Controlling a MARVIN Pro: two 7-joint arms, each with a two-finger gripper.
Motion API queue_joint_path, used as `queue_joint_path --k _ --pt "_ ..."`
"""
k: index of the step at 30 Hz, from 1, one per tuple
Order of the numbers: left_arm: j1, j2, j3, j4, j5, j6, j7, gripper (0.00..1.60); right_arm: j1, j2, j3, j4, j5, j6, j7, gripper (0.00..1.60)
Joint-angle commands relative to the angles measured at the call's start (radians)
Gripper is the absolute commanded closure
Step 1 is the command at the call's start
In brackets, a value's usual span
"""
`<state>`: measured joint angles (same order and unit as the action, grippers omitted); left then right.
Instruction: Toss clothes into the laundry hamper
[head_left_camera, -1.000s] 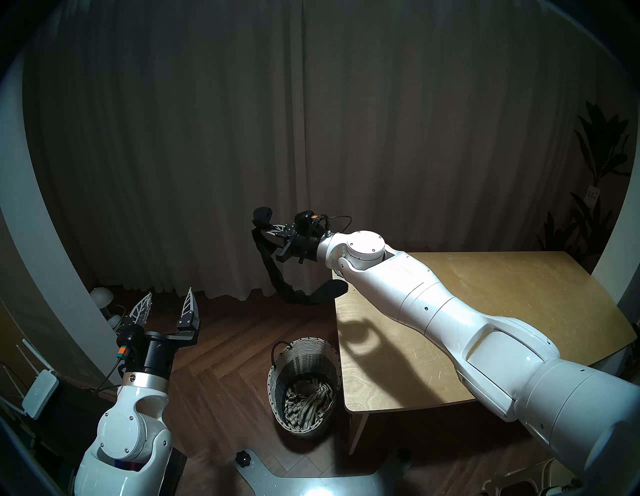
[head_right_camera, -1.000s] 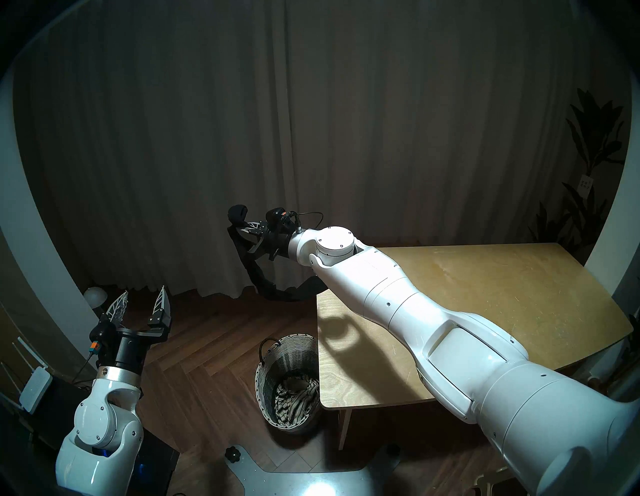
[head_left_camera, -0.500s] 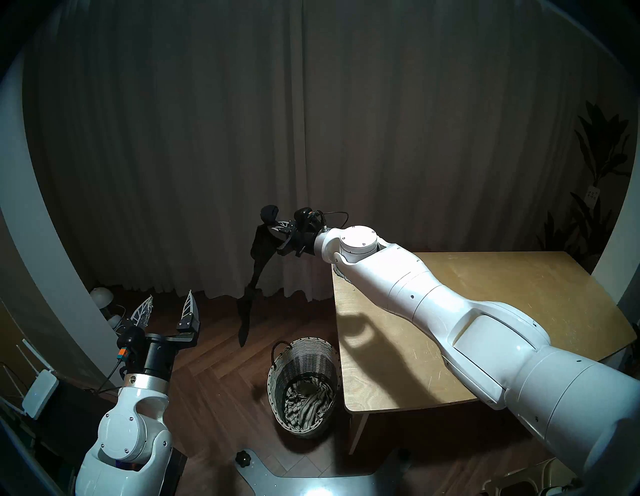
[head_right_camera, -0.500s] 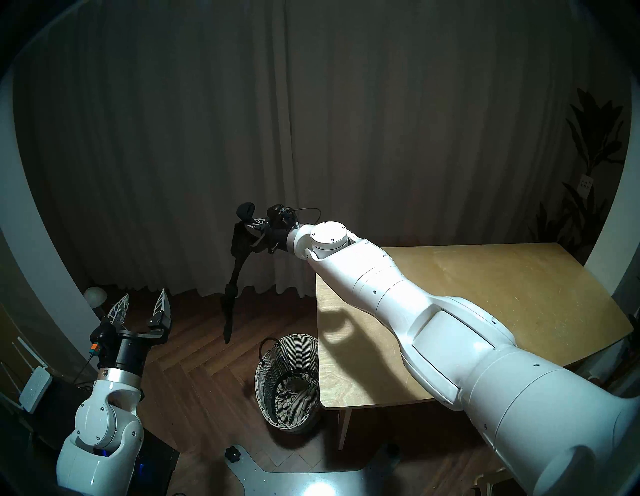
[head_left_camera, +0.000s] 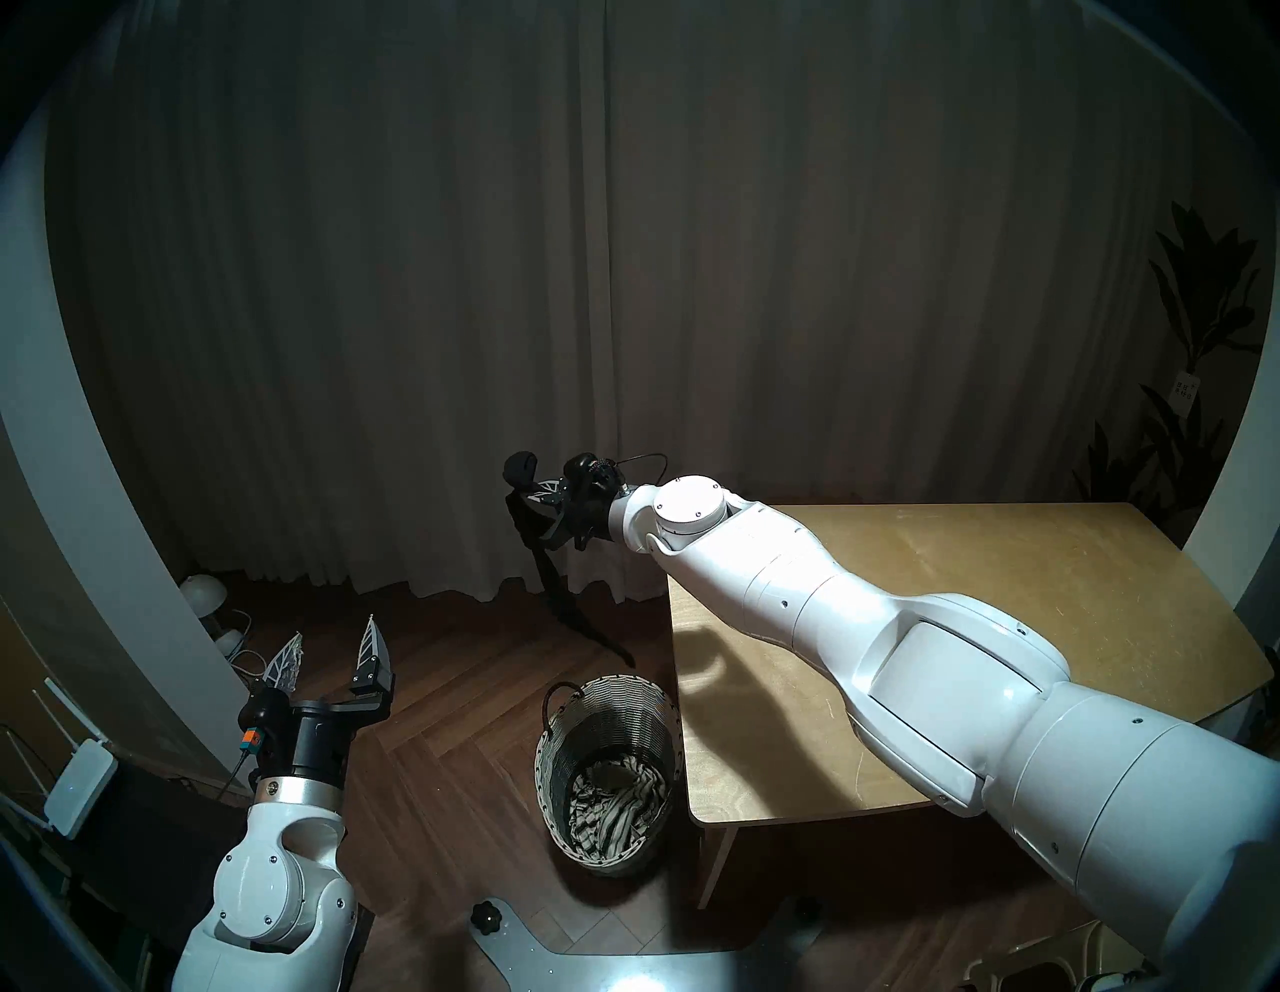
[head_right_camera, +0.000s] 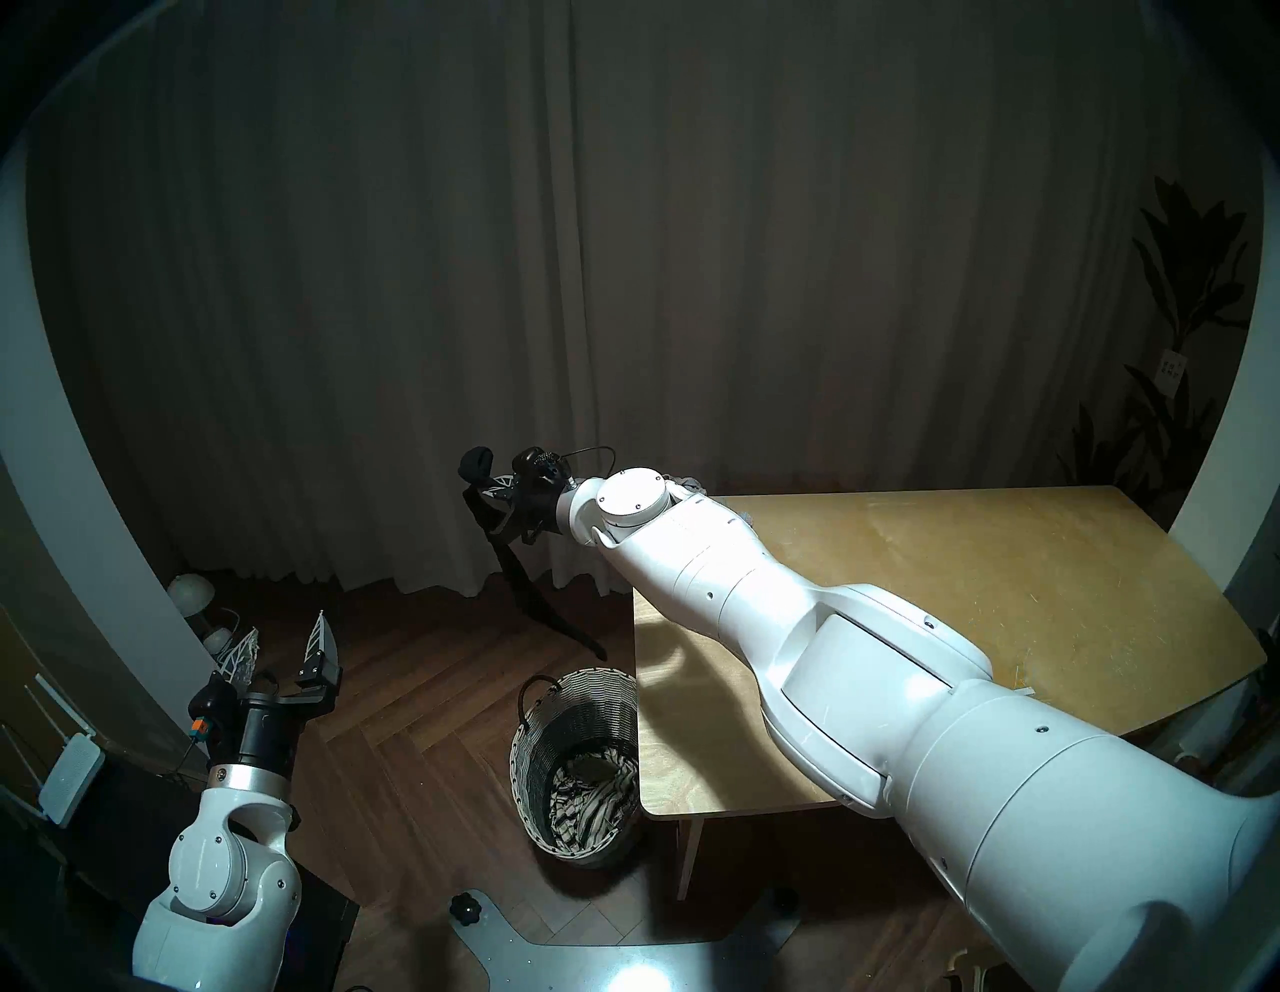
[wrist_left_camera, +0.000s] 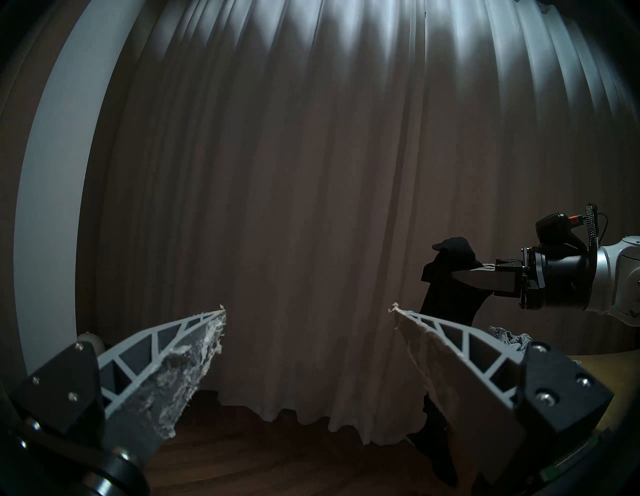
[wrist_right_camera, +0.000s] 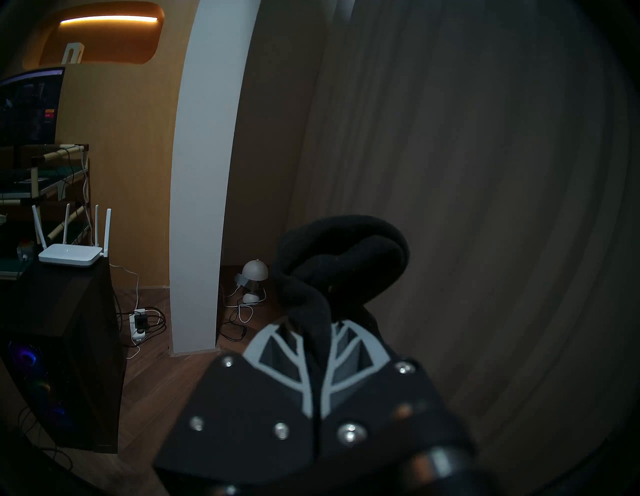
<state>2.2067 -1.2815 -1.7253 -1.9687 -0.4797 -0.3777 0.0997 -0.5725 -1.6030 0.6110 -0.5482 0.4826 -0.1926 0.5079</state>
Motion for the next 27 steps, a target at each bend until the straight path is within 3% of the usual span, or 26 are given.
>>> queue_joint_path --k 1,7,12,23,27 --pt "0.014 0.003 -0.003 -0.024 0.007 -0.039 -0.022 0.0 0.017 0.043 0.022 0.003 0.01 -0.075 0.039 1.6" --pt "0.013 0.008 0.013 -0.019 0.004 -0.034 -0.044 0.0 0.005 0.083 0.033 0.068 0.005 -0.076 0.032 1.6" --pt "-0.012 -0.012 0.034 0.022 -0.004 -0.071 -0.053 0.0 0.023 0.027 0.008 0.162 -0.02 -0.115 0.035 1.6" --pt "0.011 -0.055 0.033 0.103 -0.045 -0.163 -0.06 0.0 -0.004 -0.003 -0.069 0.109 -0.094 -0.127 0.016 1.6" --pt "0.017 -0.049 0.036 0.117 -0.067 -0.205 -0.097 0.0 -0.02 0.049 -0.061 0.042 -0.091 -0.131 0.007 1.6"
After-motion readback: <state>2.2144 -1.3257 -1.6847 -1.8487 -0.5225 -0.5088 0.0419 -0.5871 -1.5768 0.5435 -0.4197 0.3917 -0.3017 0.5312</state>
